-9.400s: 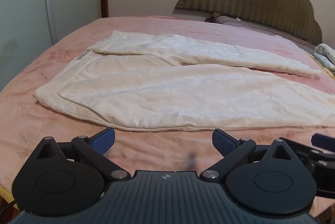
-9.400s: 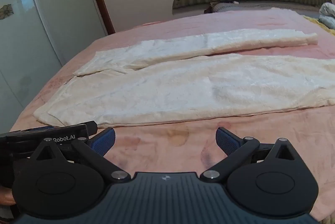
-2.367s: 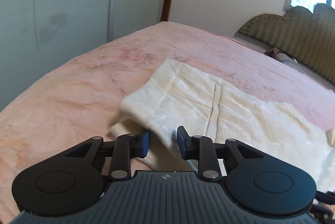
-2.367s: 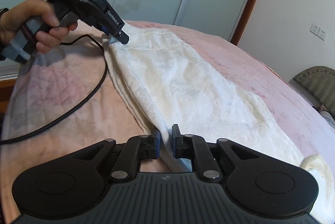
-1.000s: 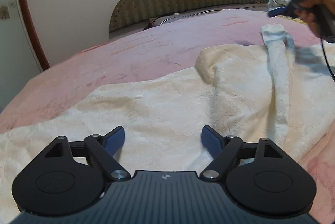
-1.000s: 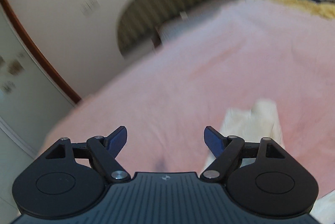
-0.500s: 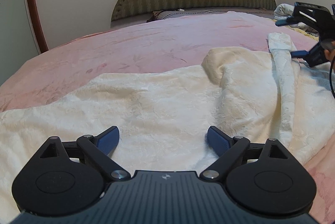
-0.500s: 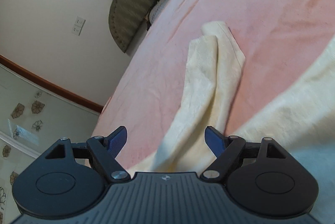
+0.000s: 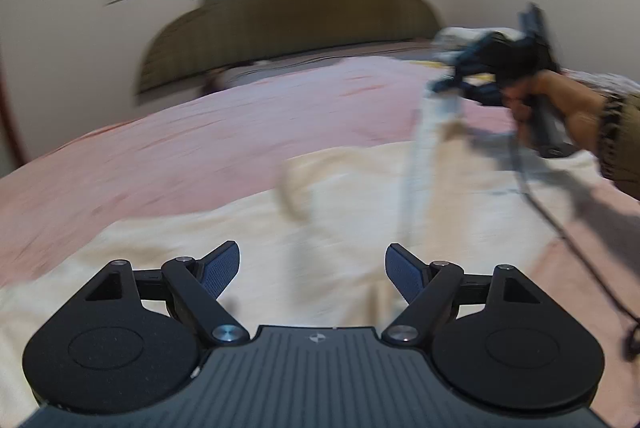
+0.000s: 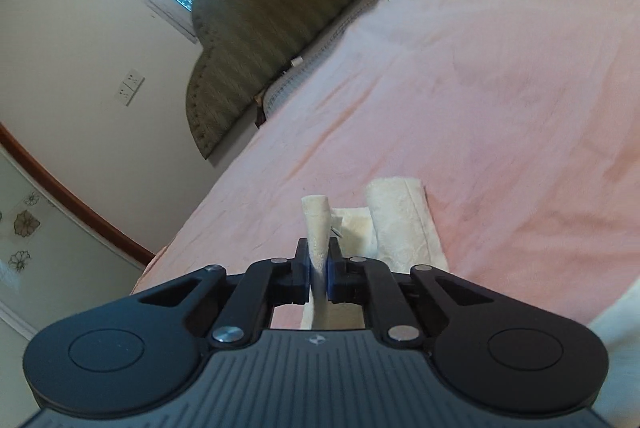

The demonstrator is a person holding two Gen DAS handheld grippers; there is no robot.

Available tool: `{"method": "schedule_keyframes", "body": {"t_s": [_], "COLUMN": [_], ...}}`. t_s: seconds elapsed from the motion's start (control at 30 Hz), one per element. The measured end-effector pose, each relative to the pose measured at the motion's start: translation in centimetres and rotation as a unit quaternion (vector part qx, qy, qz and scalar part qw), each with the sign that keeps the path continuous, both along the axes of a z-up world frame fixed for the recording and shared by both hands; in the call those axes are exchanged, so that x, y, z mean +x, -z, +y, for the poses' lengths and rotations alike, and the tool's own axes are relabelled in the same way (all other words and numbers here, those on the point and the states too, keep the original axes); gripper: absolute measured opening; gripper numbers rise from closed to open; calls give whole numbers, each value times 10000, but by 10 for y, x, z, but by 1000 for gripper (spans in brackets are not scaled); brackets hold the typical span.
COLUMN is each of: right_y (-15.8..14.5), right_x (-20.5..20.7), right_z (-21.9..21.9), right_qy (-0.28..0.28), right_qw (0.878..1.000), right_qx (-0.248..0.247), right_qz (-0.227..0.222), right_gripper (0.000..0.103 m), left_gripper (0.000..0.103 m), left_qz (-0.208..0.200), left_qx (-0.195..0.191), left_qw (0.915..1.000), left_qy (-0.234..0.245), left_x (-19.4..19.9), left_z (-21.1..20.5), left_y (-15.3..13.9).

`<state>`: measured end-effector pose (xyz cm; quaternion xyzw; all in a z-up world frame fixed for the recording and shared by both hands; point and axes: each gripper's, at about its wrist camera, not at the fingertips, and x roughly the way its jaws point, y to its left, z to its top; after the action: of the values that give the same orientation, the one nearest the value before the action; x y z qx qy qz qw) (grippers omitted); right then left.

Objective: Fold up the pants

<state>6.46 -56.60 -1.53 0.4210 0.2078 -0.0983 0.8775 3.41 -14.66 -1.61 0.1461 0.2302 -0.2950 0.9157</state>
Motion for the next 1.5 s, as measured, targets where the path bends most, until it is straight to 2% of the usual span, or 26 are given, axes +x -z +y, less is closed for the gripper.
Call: {"method": "schedule_keyframes", "body": {"t_s": [0.1,0.2,0.27,0.3,0.33,0.37,0.4,0.43,0.47,0.53,0.57,0.67,0.73,0.8,0.9,0.97,1.03,1.17,1.3,1.37,1.43,1.5], "right_y": [-19,-42,-56,-61,-66,-68,-69,-68,-66,-58,-54,-52,-61,-63,-43,-20,-1,8,10,14,8,-1], "right_x": [-23,-55,-76,-85,-93,-99,-104,-108,-111,-118,-119,-126,-140,-159,-186,-200,-209,-222,-224,-220,-219,-219], "right_z": [-3,-5,-7,-8,-9,-10,-12,-13,-15,-20,-23,-23,-15,-10,-12,-15,-17,-12,-6,-7,-6,-2], "right_qy": [101,174,229,257,285,291,296,334,359,411,435,483,431,531,818,988,1129,1227,1176,1075,1047,1064], "right_qw": [9996,9981,9967,9961,9958,9958,9960,9963,9967,9976,9978,9962,9939,9926,9939,9943,9935,9922,9913,9911,9905,9881], "right_qx": [-40,-147,-202,-248,-288,-294,-276,-264,-260,-170,-82,-33,-365,-573,-589,-380,-144,-133,-360,-423,-480,-668], "right_qz": [-262,-572,-758,-801,-822,-814,-792,-742,-685,-534,-503,-723,-949,-932,-438,-83,62,161,475,660,756,892], "right_gripper": [8,8,8,8,8,8,8,8,8,8,8,8,8,8,8,8,8,8,8,8,10,19], "left_gripper": [84,81,68,65,54,41,35,21,14,11,9,7,7,7,8,8,8,8,9,20,27,39], "left_qz": [-13,-410,-620,-651,-626,-562,-436,-224,-31,195,96,17,-37,18,160,3,-112,-25,-90,-172,-126,-40], "left_qx": [283,702,828,854,884,899,881,795,655,397,311,-76,-71,60,297,519,589,528,737,766,764,664], "left_qw": [9977,9948,9929,9923,9920,9921,9926,9935,9940,9956,9965,9975,9960,9933,9885,9870,9859,9849,9830,9828,9836,9854], "left_qy": [620,621,595,617,645,673,716,782,877,831,768,698,886,1151,1477,1522,1565,1650,1682,1674,1627,1564], "left_x": [-9,-16,-18,-18,-17,-15,-13,-6,-3,2,3,3,-2,-10,-18,-27,-32,-30,-30,-33,-34,-33], "left_z": [-30,-56,-66,-69,-71,-73,-74,-71,-69,-65,-62,-50,-47,-47,-53,-57,-57,-50,-52,-51,-46,-39], "left_y": [3,14,20,22,26,28,30,31,32,32,30,16,10,13,29,41,42,39,49,47,42,35]}}
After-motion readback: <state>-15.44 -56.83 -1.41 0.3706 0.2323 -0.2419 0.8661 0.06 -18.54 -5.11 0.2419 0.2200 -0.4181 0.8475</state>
